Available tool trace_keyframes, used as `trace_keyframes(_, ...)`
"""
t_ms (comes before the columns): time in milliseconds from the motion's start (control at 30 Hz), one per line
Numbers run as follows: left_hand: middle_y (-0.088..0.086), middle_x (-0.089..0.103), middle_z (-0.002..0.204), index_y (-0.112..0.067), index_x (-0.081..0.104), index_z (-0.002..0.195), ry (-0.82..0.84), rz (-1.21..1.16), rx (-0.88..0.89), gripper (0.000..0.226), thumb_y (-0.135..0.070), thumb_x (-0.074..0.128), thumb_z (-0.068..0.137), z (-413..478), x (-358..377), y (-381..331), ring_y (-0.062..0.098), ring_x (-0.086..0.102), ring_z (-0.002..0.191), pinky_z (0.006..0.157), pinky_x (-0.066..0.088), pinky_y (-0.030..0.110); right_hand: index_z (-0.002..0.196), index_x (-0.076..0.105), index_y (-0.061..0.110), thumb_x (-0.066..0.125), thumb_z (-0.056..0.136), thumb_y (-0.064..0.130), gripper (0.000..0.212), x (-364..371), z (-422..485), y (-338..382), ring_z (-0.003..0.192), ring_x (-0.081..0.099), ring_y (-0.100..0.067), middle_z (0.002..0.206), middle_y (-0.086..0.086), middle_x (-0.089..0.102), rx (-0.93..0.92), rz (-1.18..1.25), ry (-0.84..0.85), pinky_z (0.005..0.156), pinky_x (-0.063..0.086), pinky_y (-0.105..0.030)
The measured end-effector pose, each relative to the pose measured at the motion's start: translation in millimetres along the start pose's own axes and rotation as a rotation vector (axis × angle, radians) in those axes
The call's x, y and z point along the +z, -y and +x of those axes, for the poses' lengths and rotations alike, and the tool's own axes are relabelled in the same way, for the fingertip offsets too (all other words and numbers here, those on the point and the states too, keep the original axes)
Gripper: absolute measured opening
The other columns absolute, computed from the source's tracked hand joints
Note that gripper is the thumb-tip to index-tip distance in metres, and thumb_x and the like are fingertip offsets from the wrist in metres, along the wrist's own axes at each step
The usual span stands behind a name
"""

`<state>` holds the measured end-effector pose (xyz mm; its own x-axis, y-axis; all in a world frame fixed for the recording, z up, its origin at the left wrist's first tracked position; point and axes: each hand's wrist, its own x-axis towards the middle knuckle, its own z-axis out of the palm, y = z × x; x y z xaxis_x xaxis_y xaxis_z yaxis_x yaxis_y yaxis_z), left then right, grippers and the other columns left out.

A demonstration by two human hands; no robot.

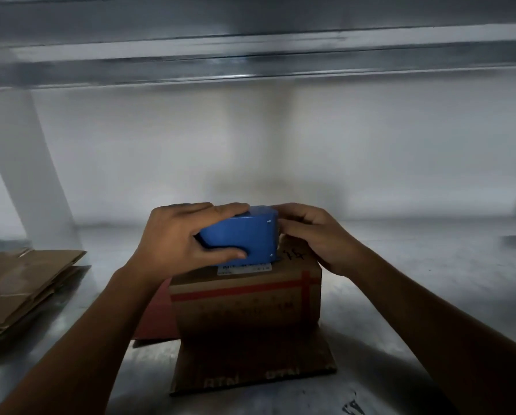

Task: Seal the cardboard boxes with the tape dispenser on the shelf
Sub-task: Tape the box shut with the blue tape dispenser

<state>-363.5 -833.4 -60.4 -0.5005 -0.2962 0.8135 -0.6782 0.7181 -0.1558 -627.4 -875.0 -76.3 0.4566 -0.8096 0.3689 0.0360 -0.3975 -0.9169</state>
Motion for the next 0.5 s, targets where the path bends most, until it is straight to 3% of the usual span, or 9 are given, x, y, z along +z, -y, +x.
trace_keyframes(100,-0.008,0.074,0.093,-0.032,0.062,0.133,0.000,-0.015,0.001,0.063,-0.068,0.072,0.082,-3.8,0.1,1.5,0.011,0.066,0.073,0.064,0.058,0.032,0.112,0.076,0.028,0.063,0.099,0.016,0.021,4.0,-0.2,-3.9,0.108,0.070,-0.023,0.114,-0.001,0.075,0.021,-0.049,-0.001,0.093,0.059,-0.038)
trace_keyframes(300,-0.010,0.074,0.094,-0.032,0.063,0.132,0.003,-0.062,0.004,0.062,-0.068,0.072,0.082,-2.1,-0.3,1.7,0.010,0.066,0.074,0.067,0.056,0.028,0.105,0.075,0.015,0.061,0.100,0.011,0.015,6.7,-1.1,-4.0,0.090,0.069,-0.023,0.106,-0.017,0.071,0.024,-0.044,-0.051,0.076,0.057,-0.029)
trace_keyframes(367,-0.011,0.073,0.093,-0.032,0.064,0.131,0.004,-0.079,-0.002,0.062,-0.068,0.072,0.082,-2.9,0.0,1.0,0.010,0.065,0.074,0.068,0.054,0.024,0.114,0.072,0.017,0.060,0.101,0.012,0.019,6.4,-1.5,-5.4,0.097,0.070,-0.028,0.112,-0.014,0.071,0.020,-0.007,-0.028,0.083,0.060,-0.032)
trace_keyframes(433,-0.010,0.073,0.094,-0.031,0.063,0.132,0.010,-0.094,-0.001,0.063,-0.067,0.073,0.081,-3.6,-0.6,1.5,0.011,0.066,0.075,0.069,0.055,0.024,0.128,0.067,0.025,0.053,0.105,0.011,0.031,5.8,-2.9,-3.5,0.114,0.068,-0.023,0.123,0.000,0.071,-0.002,-0.031,0.032,0.096,0.057,-0.036)
trace_keyframes(500,-0.009,0.074,0.095,-0.030,0.063,0.132,0.012,-0.106,0.006,0.064,-0.066,0.074,0.081,-3.8,-0.9,1.9,0.011,0.066,0.075,0.068,0.056,0.027,0.135,0.064,0.028,0.049,0.107,0.011,0.036,3.7,-4.0,-0.7,0.123,0.063,-0.020,0.131,0.003,0.068,-0.014,-0.067,0.081,0.105,0.051,-0.041)
